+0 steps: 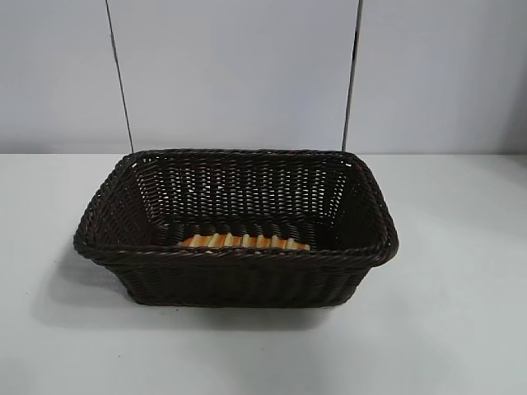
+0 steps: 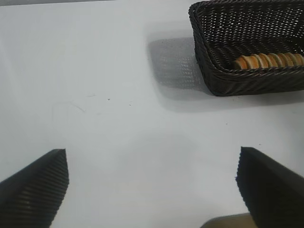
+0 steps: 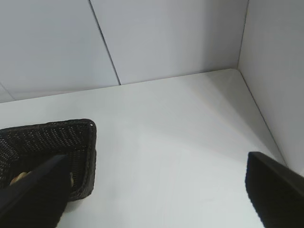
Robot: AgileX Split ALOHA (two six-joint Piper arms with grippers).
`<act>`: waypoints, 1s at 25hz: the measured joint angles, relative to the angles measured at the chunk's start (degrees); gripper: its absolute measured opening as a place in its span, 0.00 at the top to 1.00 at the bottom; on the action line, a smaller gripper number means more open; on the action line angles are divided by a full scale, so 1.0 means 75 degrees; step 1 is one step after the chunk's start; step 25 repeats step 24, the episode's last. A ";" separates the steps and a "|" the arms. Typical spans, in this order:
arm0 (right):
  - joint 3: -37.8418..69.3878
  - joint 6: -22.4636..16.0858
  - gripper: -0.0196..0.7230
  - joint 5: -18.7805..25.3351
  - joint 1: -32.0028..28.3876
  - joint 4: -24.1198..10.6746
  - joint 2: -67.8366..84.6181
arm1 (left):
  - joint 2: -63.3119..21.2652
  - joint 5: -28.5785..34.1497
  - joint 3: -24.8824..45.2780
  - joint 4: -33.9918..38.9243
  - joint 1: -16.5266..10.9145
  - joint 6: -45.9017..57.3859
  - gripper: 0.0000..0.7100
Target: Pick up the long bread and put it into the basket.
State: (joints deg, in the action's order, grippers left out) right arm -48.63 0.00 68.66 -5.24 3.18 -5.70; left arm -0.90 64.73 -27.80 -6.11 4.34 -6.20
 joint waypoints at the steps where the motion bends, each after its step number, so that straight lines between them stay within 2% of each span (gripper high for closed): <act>1: 0.0380 0.0000 0.04 -0.0035 0.0000 -0.0086 0.0283 | 0.0000 0.0000 0.0000 0.0000 0.0000 0.0000 0.02; 4: 0.1414 0.0000 0.04 -0.0071 0.0000 -0.0226 0.0892 | 0.0000 0.0000 0.0000 0.0000 0.0000 0.0000 0.02; 9: 0.2509 0.0000 0.04 -0.0113 0.0000 -0.0188 0.0913 | 0.0000 0.0000 0.0000 0.0000 0.0000 0.0000 0.02; 15: 0.2861 0.0000 0.04 -0.0712 0.0000 -0.0188 0.0913 | 0.0000 0.0000 0.0000 0.0000 0.0000 0.0000 0.02; 25: 0.2909 0.0000 0.04 -0.0820 0.0000 -0.0188 0.0913 | 0.0000 0.0000 0.0000 0.0000 0.0000 0.0000 0.02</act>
